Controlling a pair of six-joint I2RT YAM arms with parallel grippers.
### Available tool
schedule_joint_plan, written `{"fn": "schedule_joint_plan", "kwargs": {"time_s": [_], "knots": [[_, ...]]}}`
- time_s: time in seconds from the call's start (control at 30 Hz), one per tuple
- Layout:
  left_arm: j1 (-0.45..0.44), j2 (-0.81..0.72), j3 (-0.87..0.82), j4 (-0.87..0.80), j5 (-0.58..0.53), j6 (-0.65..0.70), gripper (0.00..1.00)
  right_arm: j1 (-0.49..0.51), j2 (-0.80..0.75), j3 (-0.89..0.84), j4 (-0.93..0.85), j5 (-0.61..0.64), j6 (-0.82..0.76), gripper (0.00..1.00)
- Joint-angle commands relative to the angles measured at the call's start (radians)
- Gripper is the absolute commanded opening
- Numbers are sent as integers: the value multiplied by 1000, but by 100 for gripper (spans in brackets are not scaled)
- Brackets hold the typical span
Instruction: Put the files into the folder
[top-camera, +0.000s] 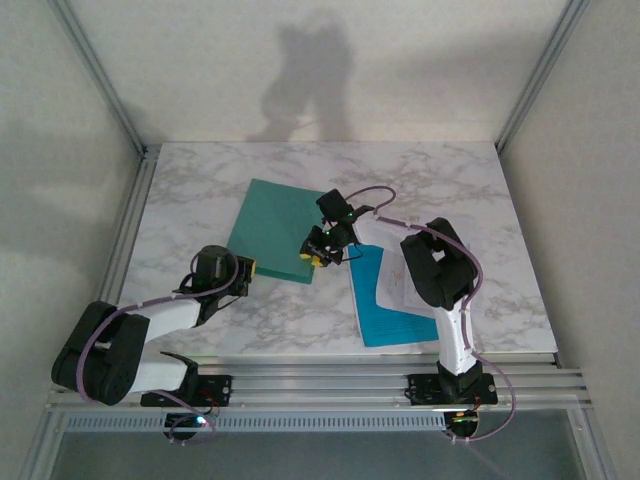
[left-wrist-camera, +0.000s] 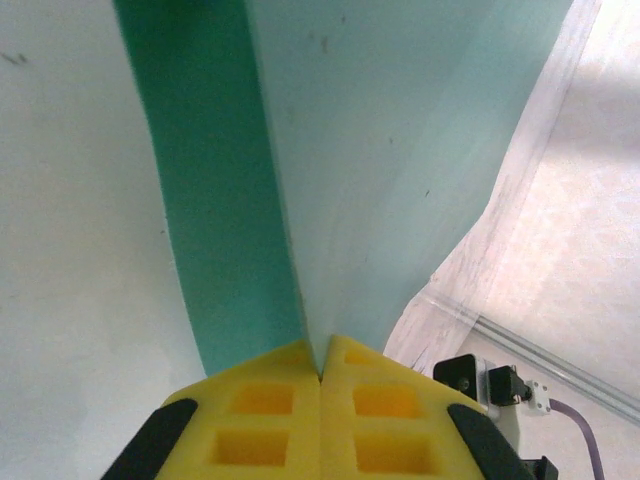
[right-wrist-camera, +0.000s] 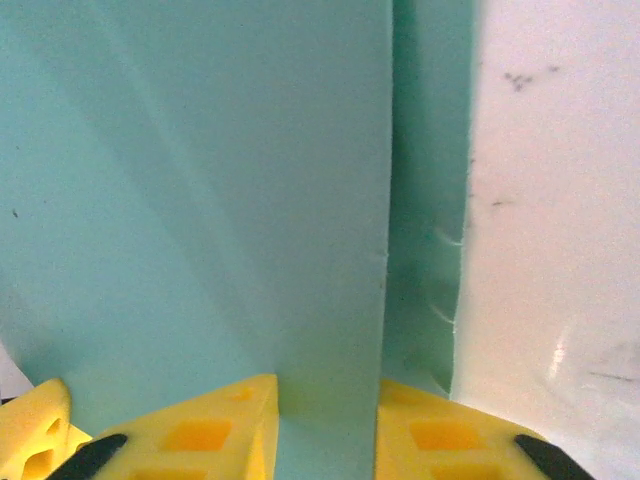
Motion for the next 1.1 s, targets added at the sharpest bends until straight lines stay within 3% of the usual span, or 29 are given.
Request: {"fn": "schedule_joint_plan", "kwargs": {"time_s": [0.0, 0.1, 0.17, 0.33, 0.4, 0.43, 0.57, 0.77, 0.93, 1.07], "knots": [[-8, -7, -11, 9, 31, 1, 1, -4, -39, -3, 20, 20, 15, 20], [-8, -16, 6, -31, 34, 19, 2, -4, -62, -29, 41, 40, 32, 8], [-9, -26, 32, -93, 34, 45, 9, -4, -81, -42, 47, 60, 48, 0], [-11, -99, 150, -364, -2, 189, 66, -4, -104, -35, 42, 74, 99, 0], [-10, -147, 204, -461, -28, 258, 96, -5, -102, -16, 20, 76, 112, 0], [-11, -159, 227, -492, -28, 298, 99, -4, -103, -5, 9, 76, 121, 0], [-52, -143, 362, -644, -39, 541, 99, -4, -107, 44, -50, 85, 142, 0], [-249, -111, 535, -819, -195, 943, 90, -5, -77, 157, -189, 73, 156, 0], [-388, -153, 500, -767, -394, 1170, 92, -4, -39, 243, -280, 58, 134, 0], [-485, -146, 443, -629, -545, 1370, 95, -4, -46, 247, -278, 58, 135, 0]]}}
